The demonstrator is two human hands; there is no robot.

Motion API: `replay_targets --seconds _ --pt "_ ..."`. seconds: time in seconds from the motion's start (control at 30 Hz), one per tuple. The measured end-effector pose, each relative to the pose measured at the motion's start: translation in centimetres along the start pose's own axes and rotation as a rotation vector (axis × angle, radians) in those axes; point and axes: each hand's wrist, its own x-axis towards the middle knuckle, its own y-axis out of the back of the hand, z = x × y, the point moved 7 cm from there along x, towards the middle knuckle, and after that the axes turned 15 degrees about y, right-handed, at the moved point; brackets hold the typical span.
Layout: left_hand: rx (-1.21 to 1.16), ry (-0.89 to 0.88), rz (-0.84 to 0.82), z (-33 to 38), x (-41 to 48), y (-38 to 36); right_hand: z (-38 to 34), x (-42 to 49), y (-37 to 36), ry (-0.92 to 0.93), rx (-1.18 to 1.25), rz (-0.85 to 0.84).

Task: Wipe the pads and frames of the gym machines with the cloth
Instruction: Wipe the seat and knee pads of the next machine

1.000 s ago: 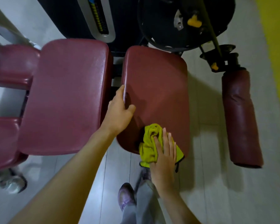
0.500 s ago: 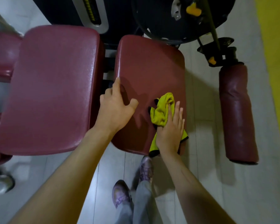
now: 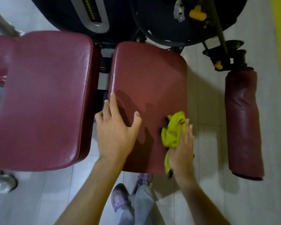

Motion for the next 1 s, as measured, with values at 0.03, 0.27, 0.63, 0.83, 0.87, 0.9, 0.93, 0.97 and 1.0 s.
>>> replay_targets --seconds 0.03,0.27,0.63,0.83,0.87,0.9,0.93,0.97,1.0 --pt "-0.009 0.007 0.005 0.1 -0.1 -0.1 1.2 2.6 0.1 -0.078 0.035 0.039" --pt "-0.01 0.044 0.053 0.1 -0.1 -0.7 0.9 8.2 0.5 -0.147 0.069 0.089" --pt "-0.028 0.108 0.118 -0.3 0.6 -0.5 -6.0 0.2 -0.9 0.044 -0.144 -0.039" --pt "0.087 0.168 0.132 0.4 1.8 -0.8 -5.5 13.6 -1.3 0.061 -0.114 0.013" --pt "0.094 0.177 0.133 0.5 1.9 -0.8 -5.2 16.4 -1.6 0.064 -0.118 0.009" --pt "0.097 0.182 0.137 0.6 2.1 -0.8 -5.0 19.3 -1.7 0.064 -0.128 0.009" --pt "0.098 0.187 0.143 0.6 2.1 -0.8 -4.7 22.1 -1.8 0.054 -0.134 0.013" --pt "0.098 0.194 0.149 0.6 2.1 -0.8 -4.4 24.5 -1.8 0.033 -0.134 0.013" --pt "0.096 0.201 0.151 0.6 2.0 -0.9 -4.0 26.4 -1.9 0.007 -0.128 0.009"
